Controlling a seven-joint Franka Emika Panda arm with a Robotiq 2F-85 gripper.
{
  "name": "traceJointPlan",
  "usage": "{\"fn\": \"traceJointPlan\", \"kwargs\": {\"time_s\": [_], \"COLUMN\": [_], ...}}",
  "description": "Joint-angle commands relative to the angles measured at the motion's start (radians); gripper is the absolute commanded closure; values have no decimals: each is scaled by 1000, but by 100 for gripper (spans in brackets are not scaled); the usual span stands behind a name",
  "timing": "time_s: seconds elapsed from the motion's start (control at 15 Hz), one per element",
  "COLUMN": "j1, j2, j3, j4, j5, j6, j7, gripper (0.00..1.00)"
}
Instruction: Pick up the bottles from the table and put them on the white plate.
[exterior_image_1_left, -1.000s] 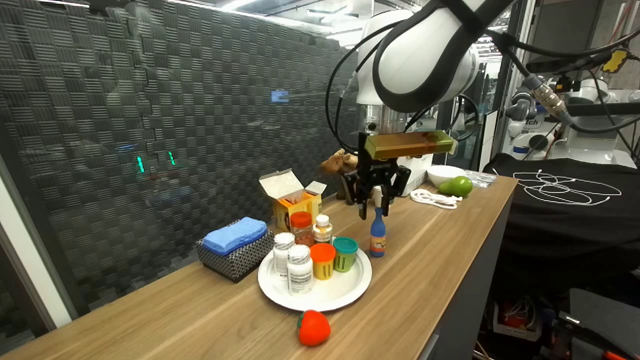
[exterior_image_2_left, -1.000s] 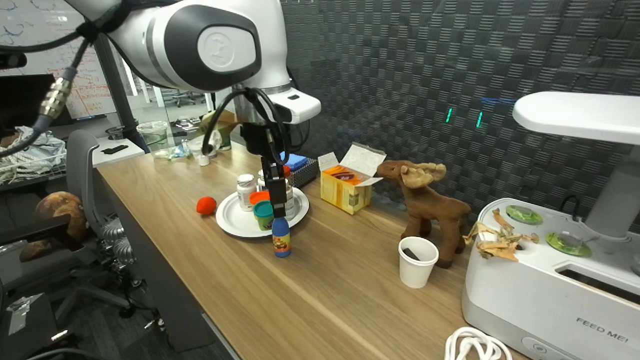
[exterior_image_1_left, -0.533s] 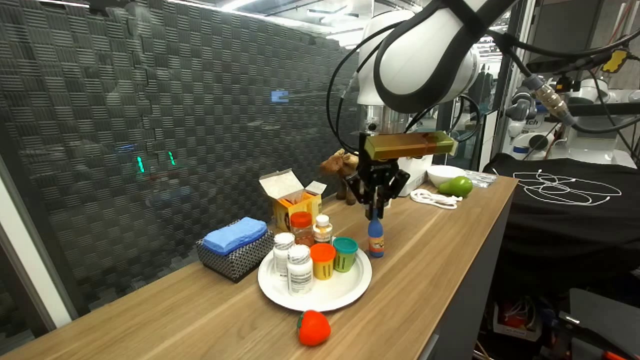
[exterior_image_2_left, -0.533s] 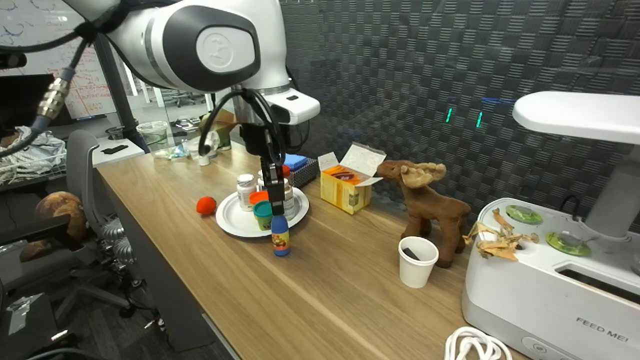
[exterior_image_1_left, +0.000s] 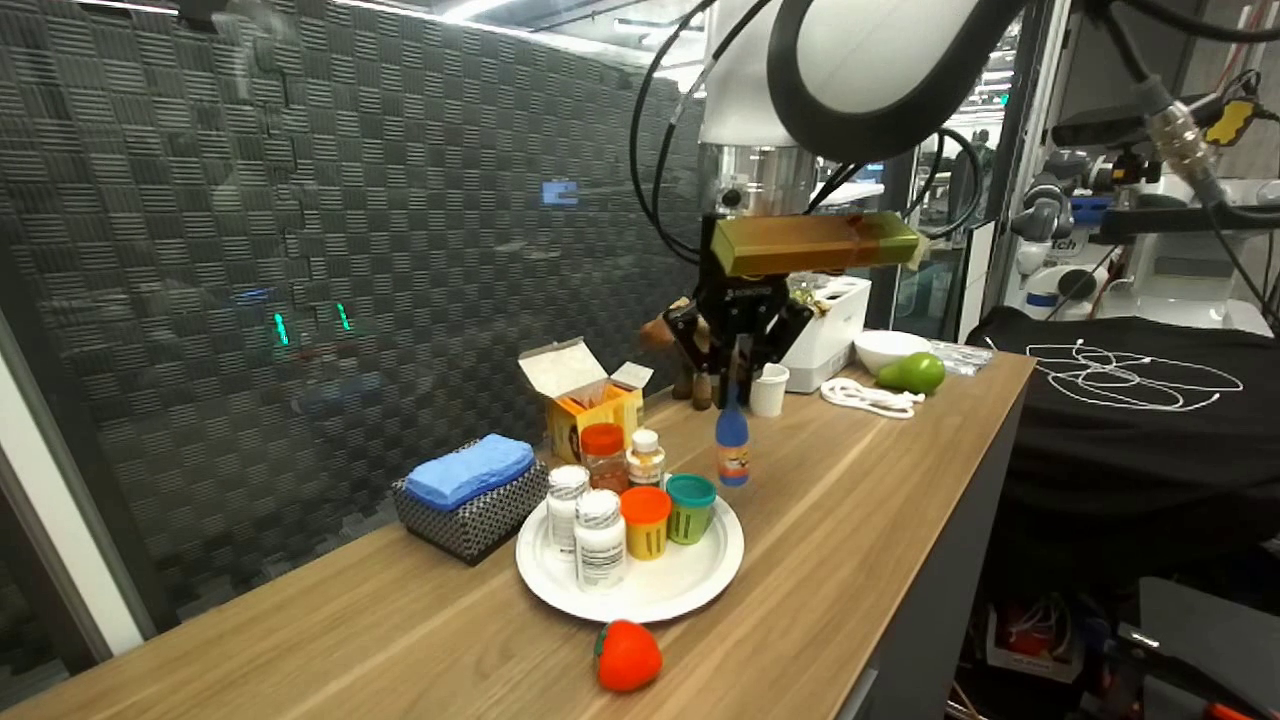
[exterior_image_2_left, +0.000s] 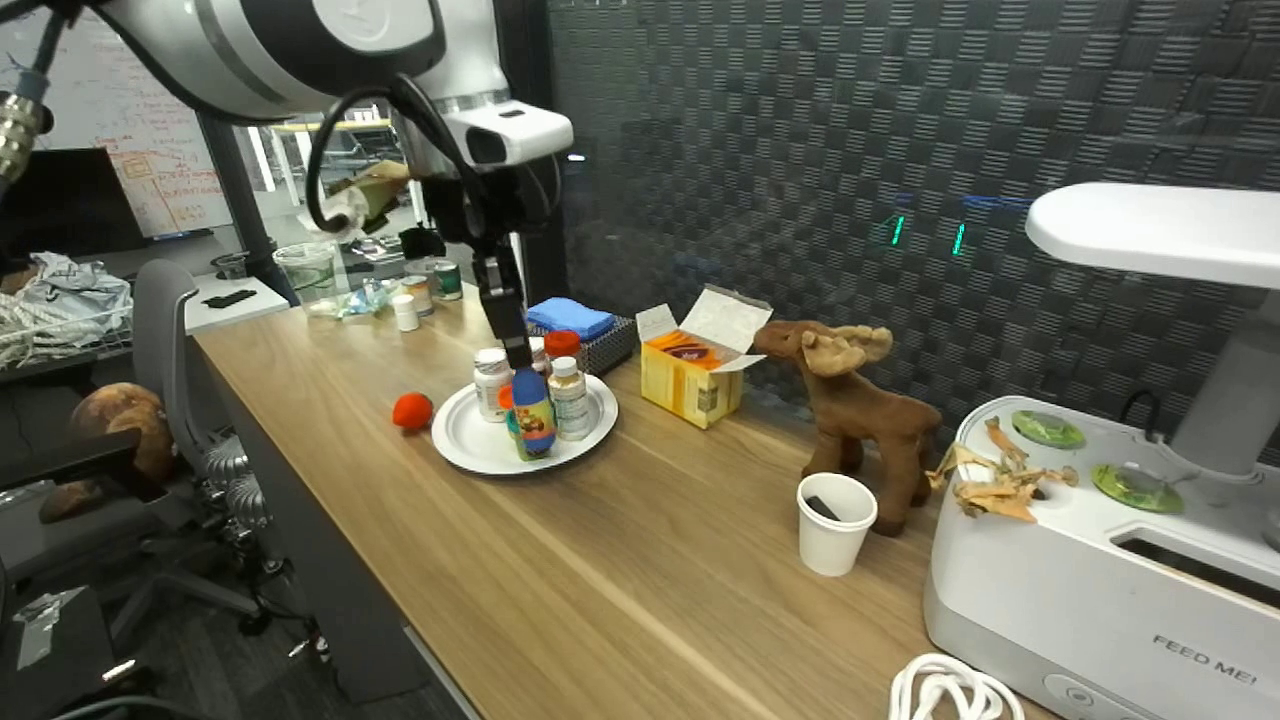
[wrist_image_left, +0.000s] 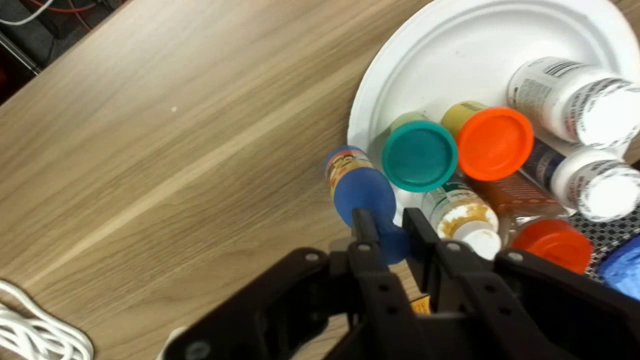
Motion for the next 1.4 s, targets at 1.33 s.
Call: {"fn": "traceJointPlan", "kwargs": {"time_s": [1.33], "j1": [22], "j2": [30], "j3": [99], "j4": [-99], "j5": [44], "j6": [199], "j7": [-117], "gripper": [95]}}
